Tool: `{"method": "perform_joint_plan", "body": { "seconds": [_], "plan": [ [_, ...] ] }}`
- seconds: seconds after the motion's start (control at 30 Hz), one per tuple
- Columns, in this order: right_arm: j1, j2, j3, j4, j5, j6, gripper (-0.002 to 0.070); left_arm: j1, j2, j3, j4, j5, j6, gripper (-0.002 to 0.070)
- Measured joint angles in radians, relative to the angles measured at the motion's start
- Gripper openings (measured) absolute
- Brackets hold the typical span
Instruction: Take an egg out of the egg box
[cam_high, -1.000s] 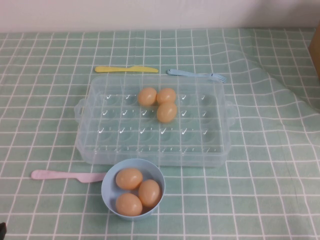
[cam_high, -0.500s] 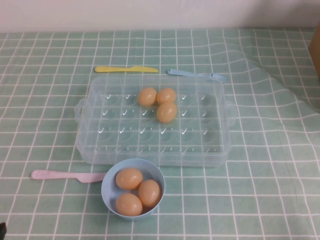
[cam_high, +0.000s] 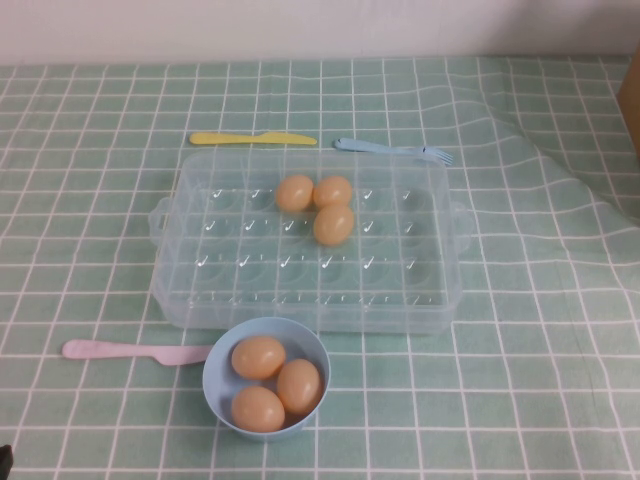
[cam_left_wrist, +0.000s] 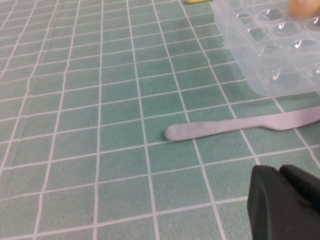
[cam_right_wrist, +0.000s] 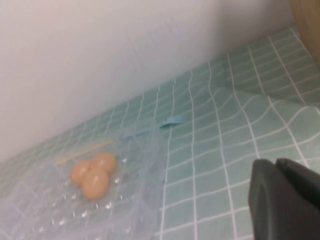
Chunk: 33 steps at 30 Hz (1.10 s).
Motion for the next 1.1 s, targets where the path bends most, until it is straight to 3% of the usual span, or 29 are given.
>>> {"method": "perform_joint_plan", "body": {
  "seconds": [0.43, 0.57, 0.73, 1.1],
  "plan": [
    [0.0, 0.0, 0.0, 0.196, -0.049, -0.043, -0.0017, 0.0, 0.0, 0.0, 0.0, 0.0, 0.0, -0.0004],
    [0.0, 0.05, -0.067, 0.21, 0.08, -0.043, -0.0017, 0.0, 0.0, 0.0, 0.0, 0.0, 0.0, -0.0003],
    [0.0, 0.287, -0.238, 0.194, 0.28, -0.044, -0.0017, 0.0, 0.0, 0.0, 0.0, 0.0, 0.0, -0.0003],
    [0.0, 0.822, -0.596, -0.109, 0.738, -0.025, -0.0017, 0.0, 0.0, 0.0, 0.0, 0.0, 0.0, -0.0003]
  ]
}}
